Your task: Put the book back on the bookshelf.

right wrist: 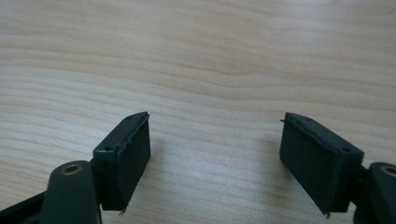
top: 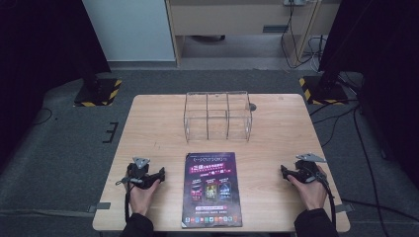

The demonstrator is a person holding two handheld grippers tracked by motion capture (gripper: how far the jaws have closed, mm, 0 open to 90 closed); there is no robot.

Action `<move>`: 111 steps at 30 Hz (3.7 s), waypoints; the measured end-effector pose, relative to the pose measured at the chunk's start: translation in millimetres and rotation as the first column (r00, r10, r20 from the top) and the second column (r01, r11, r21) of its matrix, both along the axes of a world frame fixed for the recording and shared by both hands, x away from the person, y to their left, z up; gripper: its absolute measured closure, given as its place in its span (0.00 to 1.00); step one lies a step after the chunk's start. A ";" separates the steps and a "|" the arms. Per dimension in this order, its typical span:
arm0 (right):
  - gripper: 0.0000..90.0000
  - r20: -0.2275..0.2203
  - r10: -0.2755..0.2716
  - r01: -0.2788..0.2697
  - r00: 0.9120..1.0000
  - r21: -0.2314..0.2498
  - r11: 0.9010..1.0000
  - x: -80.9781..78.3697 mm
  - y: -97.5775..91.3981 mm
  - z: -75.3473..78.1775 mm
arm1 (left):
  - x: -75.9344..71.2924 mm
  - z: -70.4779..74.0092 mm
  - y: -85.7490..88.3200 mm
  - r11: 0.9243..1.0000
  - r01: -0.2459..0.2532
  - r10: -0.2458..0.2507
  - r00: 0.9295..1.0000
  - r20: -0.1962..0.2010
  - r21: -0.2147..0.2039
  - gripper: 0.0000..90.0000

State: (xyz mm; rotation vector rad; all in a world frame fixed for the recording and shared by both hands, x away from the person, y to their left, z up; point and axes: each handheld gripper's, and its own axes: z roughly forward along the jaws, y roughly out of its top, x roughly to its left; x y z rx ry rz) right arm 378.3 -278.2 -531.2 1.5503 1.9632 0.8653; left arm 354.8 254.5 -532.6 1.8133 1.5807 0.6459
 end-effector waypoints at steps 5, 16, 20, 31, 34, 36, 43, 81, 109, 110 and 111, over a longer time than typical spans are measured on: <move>0.29 0.029 0.022 -0.023 0.999 0.032 0.999 -6.5 2.0 9.7 | -9.2 10.4 -5.0 0.999 0.028 -0.027 0.999 0.043 -0.036 0.27; 0.31 0.078 0.058 -0.065 0.995 0.093 0.994 -15.3 7.8 26.8 | -22.8 23.0 -25.0 0.990 0.097 -0.087 0.992 0.094 -0.103 0.36; 0.31 0.098 0.078 -0.088 0.992 0.100 0.991 -16.7 12.7 32.2 | -24.9 24.0 -31.3 0.985 0.120 -0.109 0.989 0.098 -0.120 0.36; 0.31 0.107 0.126 -0.139 0.986 0.117 0.983 -19.4 27.6 39.2 | -29.0 22.5 -48.3 0.974 0.169 -0.157 0.984 0.088 -0.148 0.42; 0.31 0.117 0.139 -0.154 0.983 0.126 0.980 -20.0 32.5 41.5 | -29.2 21.3 -51.6 0.973 0.175 -0.164 0.983 0.082 -0.153 0.44; 0.31 0.120 0.149 -0.164 0.982 0.132 0.978 -20.3 36.7 43.4 | -29.1 20.3 -53.9 0.971 0.181 -0.171 0.982 0.078 -0.154 0.44; 0.31 0.134 0.189 -0.207 0.973 0.135 0.969 -22.0 50.3 50.5 | -30.4 16.5 -62.2 0.968 0.198 -0.191 0.980 0.058 -0.153 0.47; 0.43 -0.003 0.386 -0.381 0.923 0.150 0.912 -20.8 151.0 15.8 | -26.1 0.3 -95.9 0.961 0.245 -0.245 0.969 0.013 -0.128 0.47; 0.45 -0.041 0.357 -0.347 0.933 0.154 0.925 -23.3 168.3 0.6 | -23.0 -1.7 -97.9 0.966 0.207 -0.206 0.978 0.028 -0.155 0.46; 0.45 -0.038 0.353 -0.343 0.935 0.159 0.926 -23.4 168.1 0.3 | -22.9 -2.0 -96.7 0.964 0.202 -0.200 0.979 0.030 -0.176 0.46; 0.46 -0.037 0.346 -0.336 0.937 0.168 0.927 -23.6 168.1 0.2 | -22.7 -2.4 -94.9 0.960 0.192 -0.190 0.981 0.031 -0.203 0.46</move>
